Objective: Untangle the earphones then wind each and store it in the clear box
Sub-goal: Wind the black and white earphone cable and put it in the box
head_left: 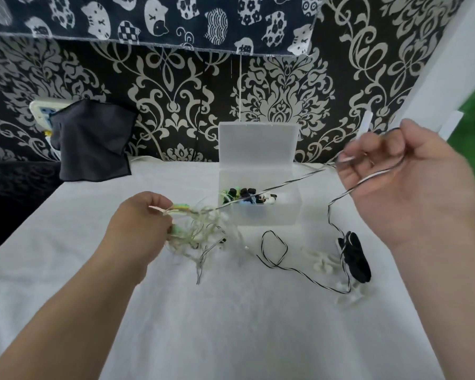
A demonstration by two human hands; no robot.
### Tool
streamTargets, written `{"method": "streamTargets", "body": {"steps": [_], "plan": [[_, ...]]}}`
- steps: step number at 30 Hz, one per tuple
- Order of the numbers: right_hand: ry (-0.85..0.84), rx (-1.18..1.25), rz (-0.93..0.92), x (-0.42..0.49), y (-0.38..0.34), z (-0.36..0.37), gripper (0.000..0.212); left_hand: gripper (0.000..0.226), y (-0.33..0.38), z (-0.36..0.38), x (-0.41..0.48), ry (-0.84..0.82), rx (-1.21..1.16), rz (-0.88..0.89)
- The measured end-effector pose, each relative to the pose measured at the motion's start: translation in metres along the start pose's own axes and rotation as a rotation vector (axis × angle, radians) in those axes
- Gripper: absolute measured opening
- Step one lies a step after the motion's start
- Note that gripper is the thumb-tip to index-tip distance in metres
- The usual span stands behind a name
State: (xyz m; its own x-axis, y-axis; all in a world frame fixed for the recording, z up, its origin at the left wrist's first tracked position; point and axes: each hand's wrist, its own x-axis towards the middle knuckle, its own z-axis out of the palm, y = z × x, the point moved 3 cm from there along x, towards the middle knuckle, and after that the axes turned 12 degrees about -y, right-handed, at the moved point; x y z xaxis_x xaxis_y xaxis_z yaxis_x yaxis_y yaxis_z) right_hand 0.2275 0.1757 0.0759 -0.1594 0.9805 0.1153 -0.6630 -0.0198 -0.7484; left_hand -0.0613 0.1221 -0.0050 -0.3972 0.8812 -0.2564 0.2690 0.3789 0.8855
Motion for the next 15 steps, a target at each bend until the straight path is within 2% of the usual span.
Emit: {"method": "streamTargets", "body": {"steps": [2,4,5,7,9,11,15], "plan": [[-0.088,-0.34,0.081,-0.002,0.006,0.006,0.03,0.037,0.004,0.004,-0.007,0.076,0.305,0.057],[-0.162,-0.565,0.149,-0.006,0.012,0.014,0.034,0.058,0.008,0.011,-0.014,0.043,0.438,0.189],[-0.216,-0.562,0.176,-0.009,0.015,0.019,0.036,0.067,0.013,0.017,-0.019,-0.065,0.416,0.279],[-0.34,-0.446,0.222,-0.014,0.019,0.033,0.034,0.071,0.022,0.035,-0.033,-0.423,0.313,0.413],[-0.396,-0.329,0.231,-0.015,0.017,0.037,0.029,0.048,0.022,0.053,-0.042,-0.684,0.295,0.464],[-0.412,-0.246,0.192,-0.013,0.01,0.038,0.033,0.015,0.02,0.059,-0.045,-0.681,0.364,0.44],[-0.337,-0.031,-0.038,-0.007,-0.015,0.027,0.036,0.026,0.011,0.047,-0.029,-0.497,0.462,0.373]]}}
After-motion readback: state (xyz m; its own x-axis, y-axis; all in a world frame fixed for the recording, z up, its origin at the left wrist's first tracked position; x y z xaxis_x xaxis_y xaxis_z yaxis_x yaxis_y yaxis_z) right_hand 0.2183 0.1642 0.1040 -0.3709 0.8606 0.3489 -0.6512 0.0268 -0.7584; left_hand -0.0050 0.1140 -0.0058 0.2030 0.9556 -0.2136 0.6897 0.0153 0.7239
